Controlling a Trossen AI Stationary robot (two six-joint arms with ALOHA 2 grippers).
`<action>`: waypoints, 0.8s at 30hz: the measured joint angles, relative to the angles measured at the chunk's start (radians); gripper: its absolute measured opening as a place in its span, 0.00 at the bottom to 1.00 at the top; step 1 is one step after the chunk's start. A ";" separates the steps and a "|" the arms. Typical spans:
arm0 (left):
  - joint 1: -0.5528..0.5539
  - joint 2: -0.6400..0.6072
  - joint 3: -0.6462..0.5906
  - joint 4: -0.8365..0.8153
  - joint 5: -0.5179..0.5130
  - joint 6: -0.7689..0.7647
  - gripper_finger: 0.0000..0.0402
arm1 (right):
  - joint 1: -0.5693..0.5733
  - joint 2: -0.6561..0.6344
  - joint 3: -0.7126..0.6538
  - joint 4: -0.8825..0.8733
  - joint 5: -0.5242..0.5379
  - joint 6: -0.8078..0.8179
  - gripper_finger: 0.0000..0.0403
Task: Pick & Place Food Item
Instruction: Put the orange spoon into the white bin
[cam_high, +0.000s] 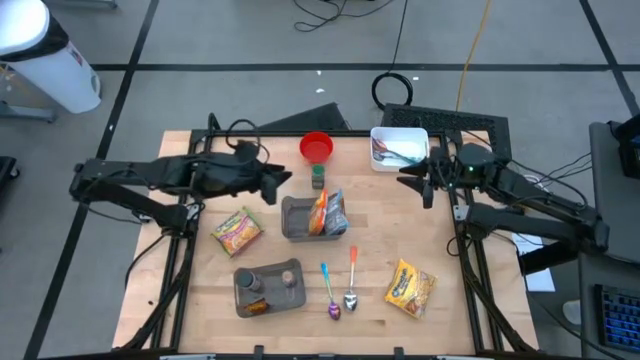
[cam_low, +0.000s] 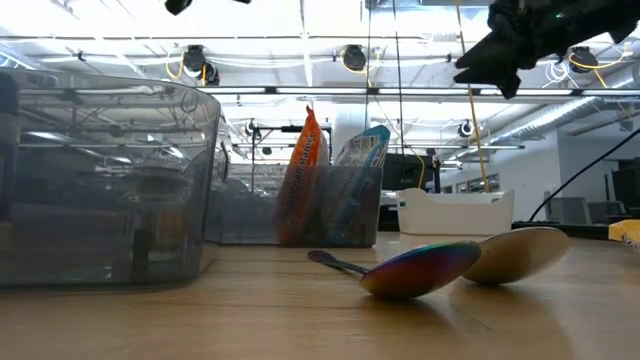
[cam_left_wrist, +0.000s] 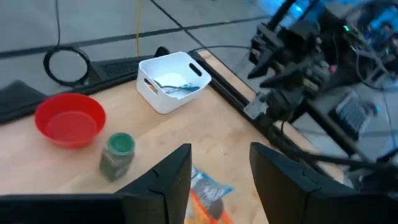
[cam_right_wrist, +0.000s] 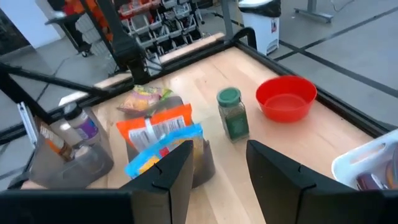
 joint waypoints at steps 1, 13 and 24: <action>0.000 -0.014 0.000 -0.014 0.014 0.018 0.42 | 0.000 0.016 -0.002 0.032 0.000 0.010 0.35; 0.001 -0.082 0.000 -0.043 0.127 0.225 0.42 | 0.000 0.307 -0.195 0.973 0.200 0.485 0.35; 0.002 -0.035 0.001 -0.011 0.074 0.397 0.42 | 0.129 0.535 -0.246 1.275 0.233 0.767 0.35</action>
